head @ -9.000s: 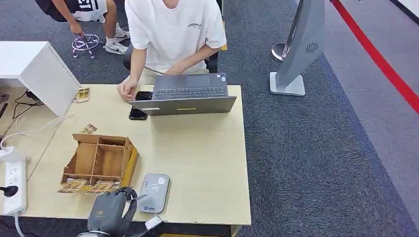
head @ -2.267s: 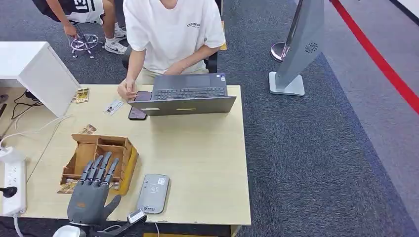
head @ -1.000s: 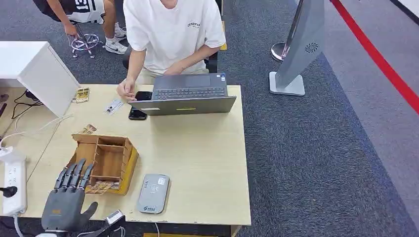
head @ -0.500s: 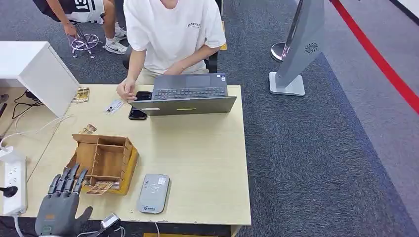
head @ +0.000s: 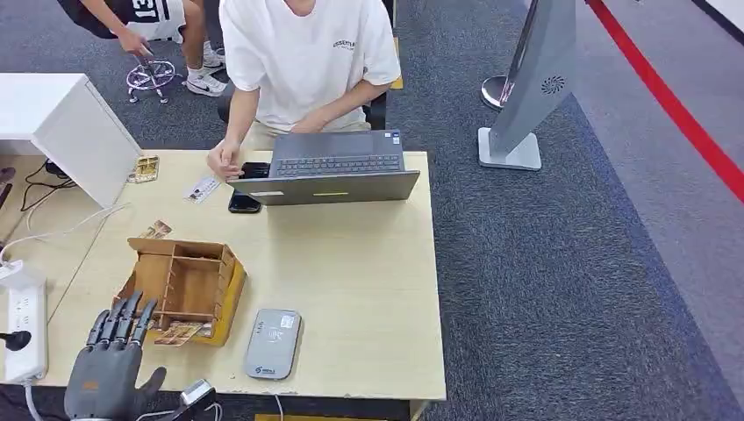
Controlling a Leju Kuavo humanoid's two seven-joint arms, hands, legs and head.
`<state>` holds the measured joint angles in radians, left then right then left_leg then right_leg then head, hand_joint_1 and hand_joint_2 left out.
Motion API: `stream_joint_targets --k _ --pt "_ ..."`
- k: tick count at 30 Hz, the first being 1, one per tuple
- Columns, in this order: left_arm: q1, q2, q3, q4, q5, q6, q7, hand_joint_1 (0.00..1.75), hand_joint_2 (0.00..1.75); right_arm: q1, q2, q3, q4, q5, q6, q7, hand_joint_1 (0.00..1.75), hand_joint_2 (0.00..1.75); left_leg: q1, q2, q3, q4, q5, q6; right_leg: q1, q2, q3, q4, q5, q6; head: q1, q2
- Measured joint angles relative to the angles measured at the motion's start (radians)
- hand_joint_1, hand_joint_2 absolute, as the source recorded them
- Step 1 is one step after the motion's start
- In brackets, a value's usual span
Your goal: Pass the card to the sensor for recognition and then transmit it.
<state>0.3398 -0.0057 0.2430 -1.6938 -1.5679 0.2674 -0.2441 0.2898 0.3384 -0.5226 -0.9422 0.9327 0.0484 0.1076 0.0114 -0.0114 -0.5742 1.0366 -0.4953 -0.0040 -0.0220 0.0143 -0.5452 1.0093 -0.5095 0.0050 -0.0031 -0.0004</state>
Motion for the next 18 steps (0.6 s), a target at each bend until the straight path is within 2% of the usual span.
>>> stream_joint_targets --k 18 --pt "-0.028 -0.004 -0.027 0.000 0.000 -0.005 0.013 0.00 1.75 0.000 0.000 0.000 0.000 0.000 -0.002 0.000 0.00 1.75 0.000 0.000 0.000 0.000 0.000 0.000 0.000 0.000 0.000 0.000 0.000 0.000 0.000 0.000"
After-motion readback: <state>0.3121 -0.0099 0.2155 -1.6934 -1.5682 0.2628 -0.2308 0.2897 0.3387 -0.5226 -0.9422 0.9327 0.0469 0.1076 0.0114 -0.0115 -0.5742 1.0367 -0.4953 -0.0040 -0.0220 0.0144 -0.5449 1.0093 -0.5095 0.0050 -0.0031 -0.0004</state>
